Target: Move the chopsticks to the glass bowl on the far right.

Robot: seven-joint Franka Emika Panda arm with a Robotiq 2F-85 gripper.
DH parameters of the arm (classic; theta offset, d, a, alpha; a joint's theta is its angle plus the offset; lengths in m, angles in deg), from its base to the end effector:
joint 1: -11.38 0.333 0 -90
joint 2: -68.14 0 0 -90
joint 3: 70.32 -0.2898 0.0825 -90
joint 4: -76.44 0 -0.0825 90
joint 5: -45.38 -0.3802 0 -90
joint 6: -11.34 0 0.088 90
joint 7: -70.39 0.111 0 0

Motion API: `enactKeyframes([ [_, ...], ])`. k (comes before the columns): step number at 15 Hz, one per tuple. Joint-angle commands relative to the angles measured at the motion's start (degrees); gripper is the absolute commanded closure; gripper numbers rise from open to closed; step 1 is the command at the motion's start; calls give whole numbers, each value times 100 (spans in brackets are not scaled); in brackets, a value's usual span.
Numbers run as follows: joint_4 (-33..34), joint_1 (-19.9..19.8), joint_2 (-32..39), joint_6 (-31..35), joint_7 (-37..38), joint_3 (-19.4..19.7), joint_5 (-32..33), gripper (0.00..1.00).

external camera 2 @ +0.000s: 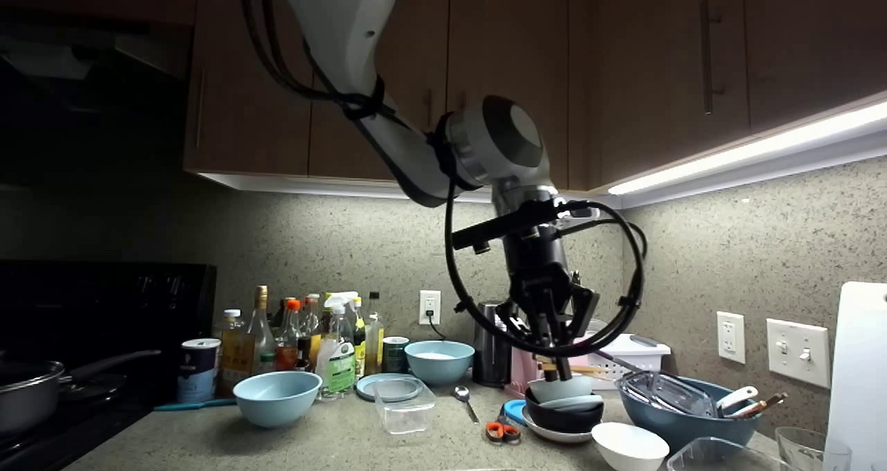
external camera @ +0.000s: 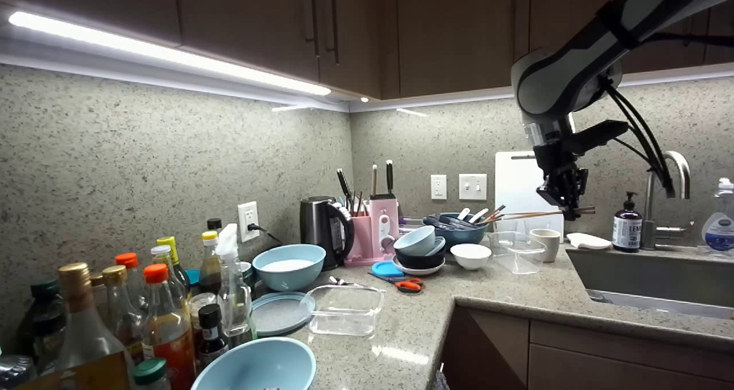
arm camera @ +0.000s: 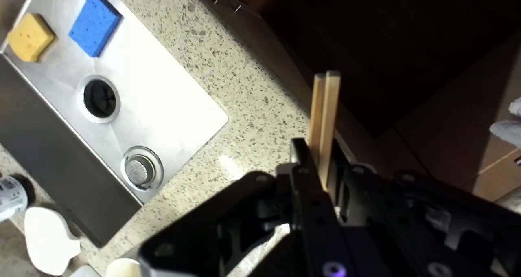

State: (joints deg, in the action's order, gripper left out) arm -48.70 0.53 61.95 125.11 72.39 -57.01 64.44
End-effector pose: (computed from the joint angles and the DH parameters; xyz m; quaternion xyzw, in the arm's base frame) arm 0.4497 -0.2265 0.4008 0.9782 -0.1503 -0.0703 0.1249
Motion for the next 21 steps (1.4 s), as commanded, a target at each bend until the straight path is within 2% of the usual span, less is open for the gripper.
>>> enactKeyframes([
  [1, 522, -308, 426, -142, 40, 225, -416, 91],
  [4, 938, -520, 721, -264, -227, 449, -728, 91],
  [5, 621, -446, 494, -76, -32, 356, -452, 92],
  [6, 698, -481, 560, -87, -48, 393, -475, 88],
  [9, 702, -468, 579, -86, -46, 356, -474, 88],
  [10, 701, -455, 580, -86, -46, 346, -474, 92],
  [13, 1103, -445, 1044, -90, -3, 337, -438, 92],
  [21, 2573, -505, 2394, -121, -440, 307, -444, 92],
])
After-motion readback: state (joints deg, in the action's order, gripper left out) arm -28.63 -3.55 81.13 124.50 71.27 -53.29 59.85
